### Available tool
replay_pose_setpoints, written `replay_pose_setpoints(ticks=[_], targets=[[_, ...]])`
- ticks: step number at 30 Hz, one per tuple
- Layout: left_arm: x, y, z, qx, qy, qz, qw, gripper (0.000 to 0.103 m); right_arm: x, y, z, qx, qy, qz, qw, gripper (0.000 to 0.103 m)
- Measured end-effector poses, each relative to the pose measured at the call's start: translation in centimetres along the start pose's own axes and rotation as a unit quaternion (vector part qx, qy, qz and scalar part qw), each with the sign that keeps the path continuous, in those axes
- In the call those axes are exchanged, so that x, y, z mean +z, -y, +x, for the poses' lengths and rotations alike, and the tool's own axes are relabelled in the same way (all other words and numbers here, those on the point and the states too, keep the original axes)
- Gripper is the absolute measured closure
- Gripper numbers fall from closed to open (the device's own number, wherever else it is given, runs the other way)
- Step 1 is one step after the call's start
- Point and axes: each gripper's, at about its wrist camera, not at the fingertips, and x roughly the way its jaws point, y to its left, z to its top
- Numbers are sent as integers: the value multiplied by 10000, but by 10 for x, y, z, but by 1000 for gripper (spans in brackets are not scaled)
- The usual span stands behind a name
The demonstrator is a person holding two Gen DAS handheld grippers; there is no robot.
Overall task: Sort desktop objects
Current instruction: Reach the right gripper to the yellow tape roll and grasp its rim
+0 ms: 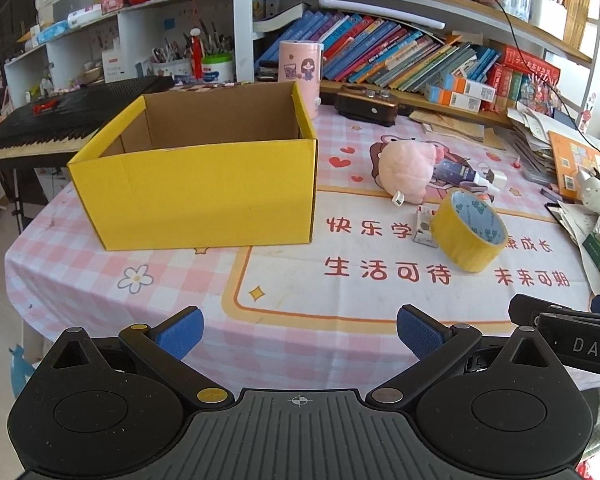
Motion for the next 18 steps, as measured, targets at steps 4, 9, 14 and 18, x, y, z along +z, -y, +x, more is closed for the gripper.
replay_pose_setpoints(ticks=[4,9,14,18], targets=[[8,6,10,64,-52,-39,10000,0,10,5,14,77,-78,-39,9999,0],[17,15,22,166,-107,-115,9997,0,23,14,33,212,-186,-106,9995,0],[25,25,32,306,-174,-223,9991,0,36,24,54,347,-262,-173,9989,0],[30,33,39,432,-224,-317,9983,0,45,30,72,475,-372,-239,9979,0]])
